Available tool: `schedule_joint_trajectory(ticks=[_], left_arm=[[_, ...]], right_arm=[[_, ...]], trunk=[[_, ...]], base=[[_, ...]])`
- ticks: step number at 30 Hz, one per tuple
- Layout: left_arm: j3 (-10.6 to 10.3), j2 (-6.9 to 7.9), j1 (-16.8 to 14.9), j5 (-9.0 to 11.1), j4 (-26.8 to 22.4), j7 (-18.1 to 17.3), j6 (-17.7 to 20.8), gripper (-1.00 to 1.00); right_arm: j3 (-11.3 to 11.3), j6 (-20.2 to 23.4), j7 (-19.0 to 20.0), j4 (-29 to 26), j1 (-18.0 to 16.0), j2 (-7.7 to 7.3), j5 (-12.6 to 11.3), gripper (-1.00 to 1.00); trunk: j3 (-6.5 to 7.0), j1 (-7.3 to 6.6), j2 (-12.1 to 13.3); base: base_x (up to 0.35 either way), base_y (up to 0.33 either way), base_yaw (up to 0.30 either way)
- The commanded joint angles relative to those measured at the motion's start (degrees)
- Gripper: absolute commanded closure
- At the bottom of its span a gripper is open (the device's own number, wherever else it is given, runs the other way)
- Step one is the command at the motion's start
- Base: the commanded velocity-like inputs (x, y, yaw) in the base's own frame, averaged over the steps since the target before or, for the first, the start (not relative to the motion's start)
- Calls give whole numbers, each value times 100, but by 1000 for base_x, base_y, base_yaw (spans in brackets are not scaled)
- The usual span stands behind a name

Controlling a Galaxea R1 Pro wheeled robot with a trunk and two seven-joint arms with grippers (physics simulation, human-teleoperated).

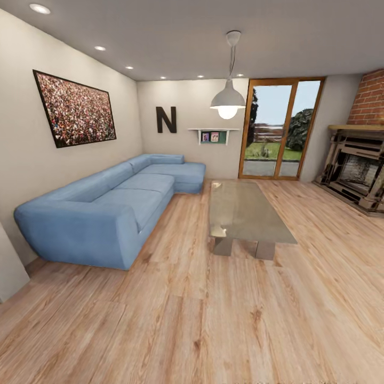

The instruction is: Pick up the poster from the kitchen countertop and hang it on one of the wall nails in the kitchen.

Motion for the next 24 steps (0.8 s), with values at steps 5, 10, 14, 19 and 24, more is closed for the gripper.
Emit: schedule_joint_trajectory(ticks=[5, 10, 14, 19, 24], left_arm=[[11, -2, 2, -14, 14, -7, -14, -100], [12, -2, 2, -15, 18, -7, -14, -100], [19, -2, 2, -15, 19, -7, -13, -100], [21, -2, 2, -15, 24, -7, -17, -100], [14, -2, 2, -19, 28, -7, -16, -100]], right_arm=[[-115, -19, -2, 22, -4, 6, 0, -100], [-141, -19, -2, 26, -4, 9, 0, -100], [-150, -19, -2, 30, -4, 9, 0, -100], [-152, -19, -2, 30, -4, 10, 0, -100], [-153, -19, -2, 31, -4, 10, 0, -100]], trunk=[[-5, 0, -3], [-5, 0, -3], [-5, 0, -3], [-5, 0, -3], [-5, 0, -3]], base=[[0, 0, -271], [0, 0, -278], [0, 0, -280], [0, 0, -286], [0, 0, -298]])
